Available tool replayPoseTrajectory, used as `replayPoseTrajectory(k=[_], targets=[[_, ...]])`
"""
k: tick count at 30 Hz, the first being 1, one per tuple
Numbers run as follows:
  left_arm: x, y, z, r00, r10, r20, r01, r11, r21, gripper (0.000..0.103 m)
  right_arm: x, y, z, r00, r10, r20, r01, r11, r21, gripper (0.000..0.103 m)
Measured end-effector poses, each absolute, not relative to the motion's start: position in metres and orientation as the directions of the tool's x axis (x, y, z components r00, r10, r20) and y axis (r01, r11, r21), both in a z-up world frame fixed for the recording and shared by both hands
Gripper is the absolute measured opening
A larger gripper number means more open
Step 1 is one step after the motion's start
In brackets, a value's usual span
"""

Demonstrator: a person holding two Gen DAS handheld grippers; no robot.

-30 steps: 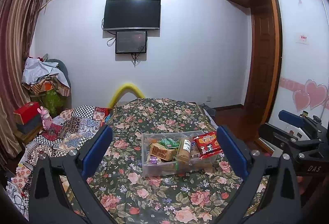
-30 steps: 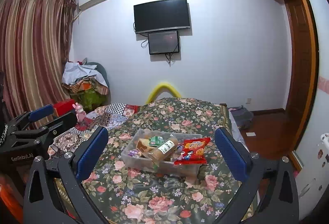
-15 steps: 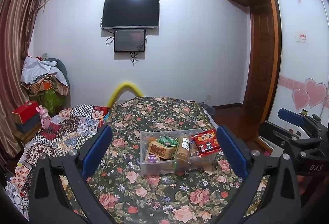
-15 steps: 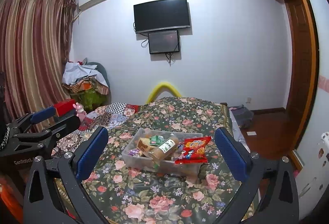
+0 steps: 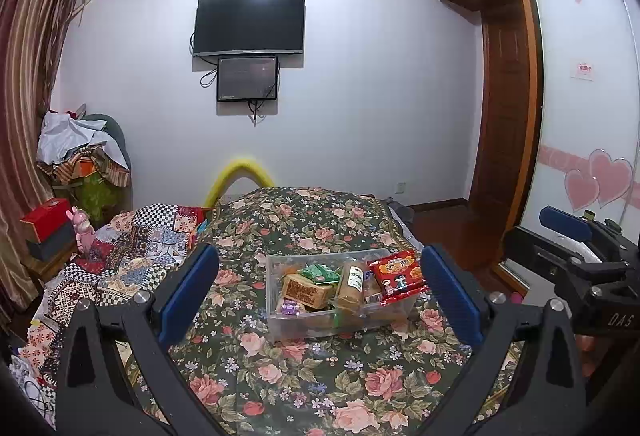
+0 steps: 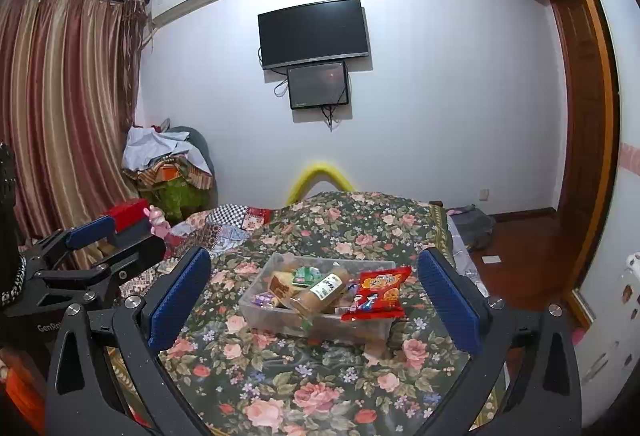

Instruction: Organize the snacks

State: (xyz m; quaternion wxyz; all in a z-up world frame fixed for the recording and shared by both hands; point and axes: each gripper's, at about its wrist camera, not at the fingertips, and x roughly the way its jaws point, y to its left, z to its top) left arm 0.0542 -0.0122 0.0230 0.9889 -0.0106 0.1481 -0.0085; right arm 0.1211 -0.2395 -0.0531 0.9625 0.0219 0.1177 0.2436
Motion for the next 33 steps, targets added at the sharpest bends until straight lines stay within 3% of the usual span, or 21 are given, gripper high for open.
replayPoseTrajectory(k=[33], targets=[[0.0564, -0.0126, 0.0213, 0.952, -0.048, -0.303, 0.038, 0.999, -0.038, 0.102, 0.1195, -0.2445, -0.0503, 0.851, 0.483, -0.208, -0.467, 0.876, 0.122, 0.103]])
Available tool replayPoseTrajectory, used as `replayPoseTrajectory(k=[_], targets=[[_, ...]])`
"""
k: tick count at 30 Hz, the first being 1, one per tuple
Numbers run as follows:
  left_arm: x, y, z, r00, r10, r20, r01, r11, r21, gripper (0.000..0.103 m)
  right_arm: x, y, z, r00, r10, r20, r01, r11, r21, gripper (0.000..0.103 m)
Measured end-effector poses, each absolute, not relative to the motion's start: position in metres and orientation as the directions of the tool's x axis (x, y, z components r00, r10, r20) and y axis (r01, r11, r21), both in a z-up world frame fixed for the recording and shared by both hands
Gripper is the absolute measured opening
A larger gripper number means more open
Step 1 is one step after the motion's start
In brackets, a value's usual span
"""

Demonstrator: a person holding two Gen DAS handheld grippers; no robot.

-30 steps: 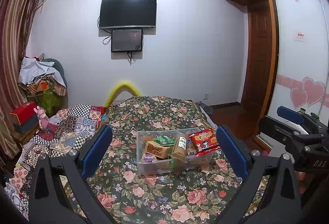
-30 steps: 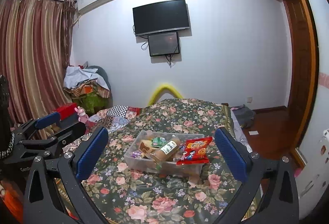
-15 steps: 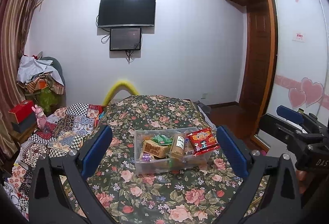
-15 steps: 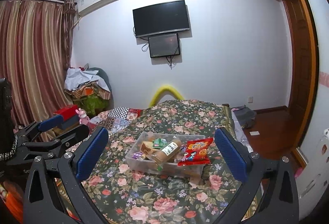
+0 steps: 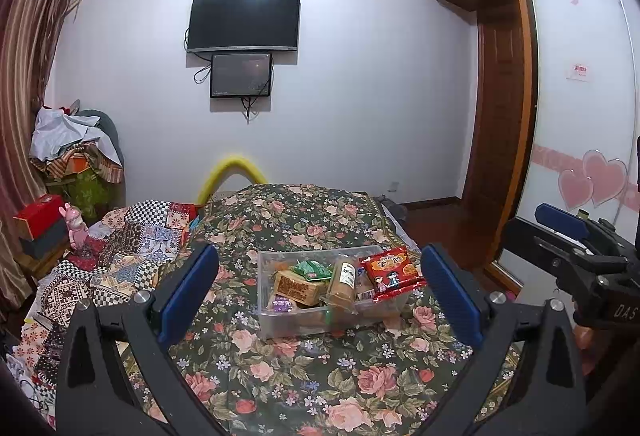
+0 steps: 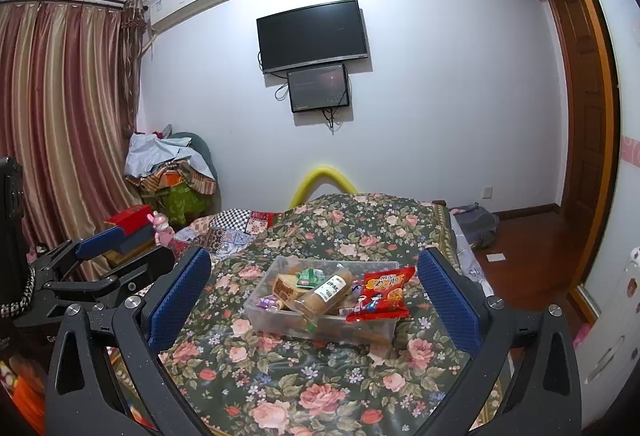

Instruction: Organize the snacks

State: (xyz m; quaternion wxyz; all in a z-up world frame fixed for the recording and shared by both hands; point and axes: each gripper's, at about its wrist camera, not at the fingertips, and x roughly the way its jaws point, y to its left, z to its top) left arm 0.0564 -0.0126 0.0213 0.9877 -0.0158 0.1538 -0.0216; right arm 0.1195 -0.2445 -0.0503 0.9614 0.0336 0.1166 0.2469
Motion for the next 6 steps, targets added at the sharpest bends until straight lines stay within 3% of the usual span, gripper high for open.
replayPoseTrajectory(k=[6], targets=[[0.0575, -0.0113, 0.0199, 0.95, -0.051, -0.308, 0.04, 0.998, -0.043, 0.102, 0.1206, -0.2447, -0.051, 0.851, 0.48, -0.212, -0.463, 0.877, 0.127, 0.103]])
